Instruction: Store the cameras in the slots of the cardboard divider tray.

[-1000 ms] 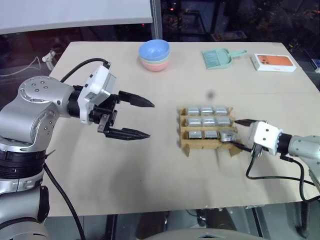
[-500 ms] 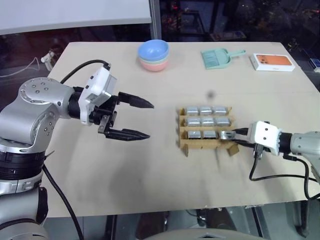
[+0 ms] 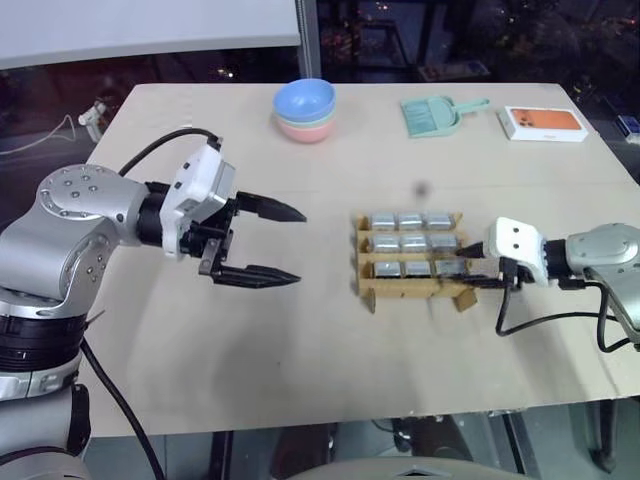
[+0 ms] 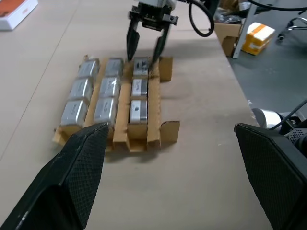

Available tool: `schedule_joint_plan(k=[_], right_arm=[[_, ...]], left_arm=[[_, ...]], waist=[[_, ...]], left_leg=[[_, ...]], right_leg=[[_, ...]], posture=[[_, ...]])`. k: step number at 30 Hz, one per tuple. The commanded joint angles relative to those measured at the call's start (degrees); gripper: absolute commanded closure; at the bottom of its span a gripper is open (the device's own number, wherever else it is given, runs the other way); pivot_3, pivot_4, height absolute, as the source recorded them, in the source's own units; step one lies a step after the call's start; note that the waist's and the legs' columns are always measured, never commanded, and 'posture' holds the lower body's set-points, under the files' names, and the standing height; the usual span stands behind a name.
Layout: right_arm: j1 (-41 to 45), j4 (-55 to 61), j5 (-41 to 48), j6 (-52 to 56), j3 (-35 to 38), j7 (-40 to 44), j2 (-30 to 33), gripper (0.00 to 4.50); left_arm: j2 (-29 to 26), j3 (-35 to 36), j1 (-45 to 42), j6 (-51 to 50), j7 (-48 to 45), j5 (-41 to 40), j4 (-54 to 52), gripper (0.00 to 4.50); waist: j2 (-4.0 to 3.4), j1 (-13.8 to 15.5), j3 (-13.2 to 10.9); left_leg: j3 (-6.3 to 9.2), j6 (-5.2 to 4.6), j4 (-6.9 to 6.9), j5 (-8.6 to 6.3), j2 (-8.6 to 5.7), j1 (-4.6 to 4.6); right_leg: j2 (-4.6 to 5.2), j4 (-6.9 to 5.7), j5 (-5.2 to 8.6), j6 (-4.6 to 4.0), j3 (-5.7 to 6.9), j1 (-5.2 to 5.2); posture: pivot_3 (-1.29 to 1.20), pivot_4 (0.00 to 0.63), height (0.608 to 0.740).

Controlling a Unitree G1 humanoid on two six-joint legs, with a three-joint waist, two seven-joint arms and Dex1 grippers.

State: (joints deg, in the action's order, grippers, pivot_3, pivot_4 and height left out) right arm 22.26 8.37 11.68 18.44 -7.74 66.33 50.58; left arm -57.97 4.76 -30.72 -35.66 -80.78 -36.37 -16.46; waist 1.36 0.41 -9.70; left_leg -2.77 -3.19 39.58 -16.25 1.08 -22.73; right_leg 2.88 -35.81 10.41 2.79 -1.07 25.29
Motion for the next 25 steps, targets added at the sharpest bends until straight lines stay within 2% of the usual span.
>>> schedule_joint_plan(k=[1,6,11,14,17,21,25], right_arm=[[-2.65,4.45,4.52,2.46,8.12,0.44,3.17,1.17],[-14.14,8.79,12.19,2.04,22.11,0.42,2.85,1.17],[-26.43,9.98,17.67,-0.64,32.53,2.43,-0.2,1.17],[-33.25,8.72,16.43,-3.86,34.39,2.78,-2.05,1.17],[-36.88,7.16,17.86,-6.77,35.16,1.59,-6.61,1.17],[-37.7,2.18,18.82,-8.44,34.25,3.43,-8.65,1.17],[-37.26,-1.5,16.39,-12.63,31.58,2.71,-10.52,1.17]], left_arm=[[-0.72,3.72,1.87,-1.55,4.56,-0.77,-2.53,0.14],[3.86,9.06,12.18,-3.18,11.48,-4.42,-7.48,0.14],[11.21,13.54,29.7,2.34,19.87,-0.16,-10.72,0.14],[14.72,14.36,38.64,7.63,22.25,3.49,-11.51,0.14],[18.51,14.91,45.31,13.56,23.52,5.66,-11.64,0.14],[22.03,13.74,50.99,19.73,27.4,11.04,-11.39,0.14],[23.75,12.39,53.62,23.91,28.01,12.74,-11.34,0.14]], waist=[[-0.01,0.2,-0.01],[-0.03,0.45,-0.03],[0.02,0.06,-0.04],[0.05,0.14,-0.04],[0.07,0.23,-0.03],[0.04,0.22,-0.01],[0.04,0.23,-0.01]], left_leg=[[0.01,0.0,0.0,0.0,0.0,-0.01],[0.07,0.0,-0.01,0.0,0.12,-0.05],[0.09,0.0,-0.07,-0.01,0.17,0.12],[0.04,-0.01,-0.07,-0.01,0.18,0.31],[0.05,0.01,-0.08,-0.03,0.23,0.79],[-0.03,0.02,-0.09,-0.04,0.25,0.92],[-0.02,0.01,-0.14,-0.04,0.25,0.91]], right_leg=[[0.0,0.0,-0.02,0.03,0.0,0.0],[0.08,0.05,-0.11,0.17,0.02,-0.01],[0.09,0.07,-0.11,0.19,-0.11,-0.05],[0.08,0.03,0.02,-0.02,-0.14,-0.16],[0.08,0.02,0.17,0.19,-0.13,-0.58],[0.19,0.02,0.17,0.2,-0.21,-0.65],[0.2,0.01,0.17,0.2,-0.17,-0.62]], posture=[[0.0,0.15,0.74],[0.0,0.15,0.74],[0.0,0.15,0.74],[0.0,0.15,0.74],[0.0,0.15,0.74],[0.0,0.15,0.74],[0.0,0.15,0.74]])
